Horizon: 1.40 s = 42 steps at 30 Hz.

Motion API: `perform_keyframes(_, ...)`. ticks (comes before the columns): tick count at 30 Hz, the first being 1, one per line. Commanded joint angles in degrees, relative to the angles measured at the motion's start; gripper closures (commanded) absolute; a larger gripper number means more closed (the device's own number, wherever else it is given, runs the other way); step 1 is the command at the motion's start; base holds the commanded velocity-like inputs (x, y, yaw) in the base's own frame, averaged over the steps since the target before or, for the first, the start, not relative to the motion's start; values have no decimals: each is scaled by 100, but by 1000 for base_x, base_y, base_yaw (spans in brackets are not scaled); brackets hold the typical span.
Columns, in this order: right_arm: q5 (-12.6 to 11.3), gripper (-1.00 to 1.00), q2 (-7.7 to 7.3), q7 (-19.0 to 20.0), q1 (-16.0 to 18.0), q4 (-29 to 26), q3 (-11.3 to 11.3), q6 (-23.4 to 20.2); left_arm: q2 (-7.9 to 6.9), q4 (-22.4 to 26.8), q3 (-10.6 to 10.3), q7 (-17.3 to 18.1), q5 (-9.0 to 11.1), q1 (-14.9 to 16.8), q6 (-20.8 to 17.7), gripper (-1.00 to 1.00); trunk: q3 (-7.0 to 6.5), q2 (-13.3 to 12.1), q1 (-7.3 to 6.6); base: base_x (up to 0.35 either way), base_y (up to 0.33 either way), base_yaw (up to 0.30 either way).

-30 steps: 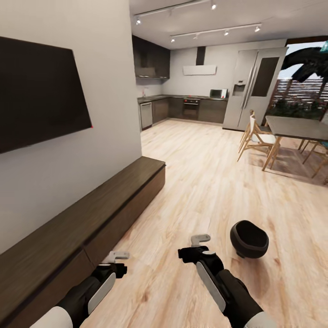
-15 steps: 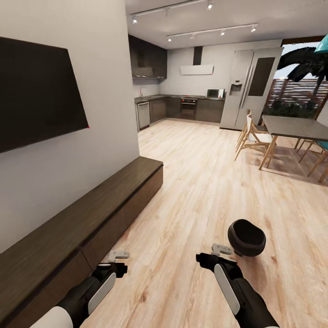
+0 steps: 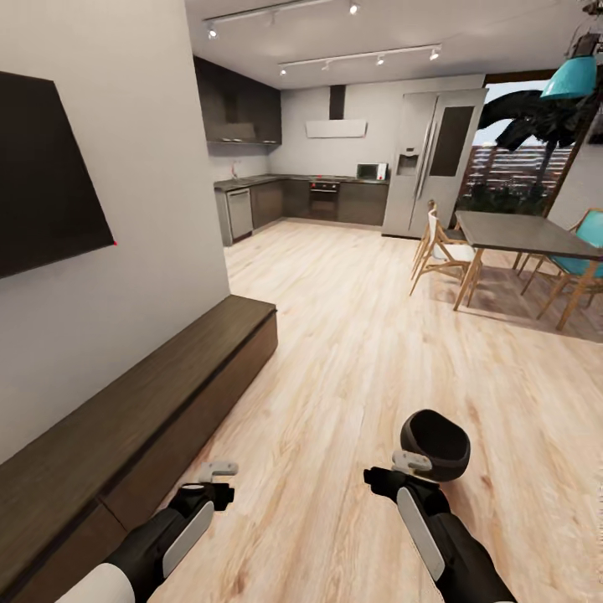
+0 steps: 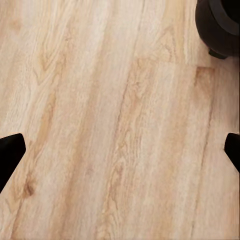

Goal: Place each of the two pumpkins and all three candles from the living room inside a cabinet in the living room (use any cabinet), then make sure every cabinet is closed, and position the cauldron so it is next to a table in the living room.

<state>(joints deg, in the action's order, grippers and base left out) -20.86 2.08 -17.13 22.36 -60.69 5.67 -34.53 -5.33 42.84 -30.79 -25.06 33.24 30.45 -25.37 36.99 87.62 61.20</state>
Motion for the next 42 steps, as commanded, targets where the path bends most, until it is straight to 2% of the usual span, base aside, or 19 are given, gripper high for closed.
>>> perform_keyframes(1, -60, -100, -2, -55, 5, -1, 12, -11, -10, 14, -34, -57, 60, 5, -12, -100, 6, 3, 3, 307, -134, -285)
perform_keyframes(14, -13, -100, 2, -45, 5, 31, 21, -24, -10, 21, -33, -46, 60, 5, -5, -100, 18, 3, 3, 189, -202, -269)
perform_keyframes(33, 12, -100, 39, -42, 4, 58, 39, -3, -3, 14, -40, -42, 58, 5, -1, -100, 22, 3, 3, 82, -199, -24)
perform_keyframes(42, 6, -100, 31, -37, 3, 109, 48, -1, -3, 14, -41, -42, 53, 5, 3, -100, 23, 3, 3, 199, -204, -221)
